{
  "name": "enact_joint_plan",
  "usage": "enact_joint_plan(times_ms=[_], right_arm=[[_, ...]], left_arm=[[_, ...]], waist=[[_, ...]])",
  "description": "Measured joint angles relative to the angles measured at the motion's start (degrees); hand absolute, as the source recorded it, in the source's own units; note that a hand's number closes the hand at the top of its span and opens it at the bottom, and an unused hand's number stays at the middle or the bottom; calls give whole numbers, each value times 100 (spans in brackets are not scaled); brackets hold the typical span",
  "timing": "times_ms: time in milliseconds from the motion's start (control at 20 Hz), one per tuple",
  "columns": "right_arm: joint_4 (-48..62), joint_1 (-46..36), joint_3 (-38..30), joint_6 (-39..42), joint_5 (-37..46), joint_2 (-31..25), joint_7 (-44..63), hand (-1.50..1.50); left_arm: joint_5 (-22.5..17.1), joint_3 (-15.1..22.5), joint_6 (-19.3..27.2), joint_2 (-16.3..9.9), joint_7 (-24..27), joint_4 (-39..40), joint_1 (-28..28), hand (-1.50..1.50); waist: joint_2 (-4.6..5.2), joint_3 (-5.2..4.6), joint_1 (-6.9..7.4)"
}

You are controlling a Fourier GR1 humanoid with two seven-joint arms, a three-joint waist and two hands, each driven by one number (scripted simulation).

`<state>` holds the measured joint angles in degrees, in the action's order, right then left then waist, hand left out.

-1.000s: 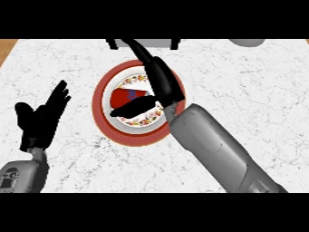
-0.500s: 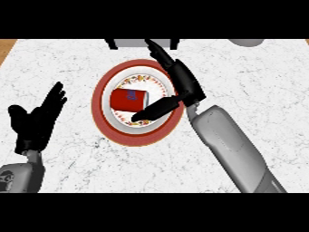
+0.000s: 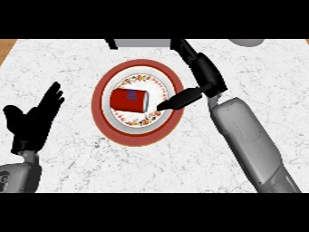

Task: Pick the can from the plate and place it in the plate

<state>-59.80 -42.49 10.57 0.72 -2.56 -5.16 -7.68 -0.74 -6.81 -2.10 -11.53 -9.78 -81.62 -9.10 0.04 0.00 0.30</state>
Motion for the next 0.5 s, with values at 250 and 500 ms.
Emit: enact_joint_plan(times_ms=[250,500], right_arm=[[196,79,-251,249,164,-168,-238,-150],[302,171,-367,381,430,-291,-284,-150]], left_arm=[[118,61,95,120,20,128,-122,0],[103,0,27,91,72,168,-108,0]], waist=[[1,-1,-8],[-1,-1,-7]])
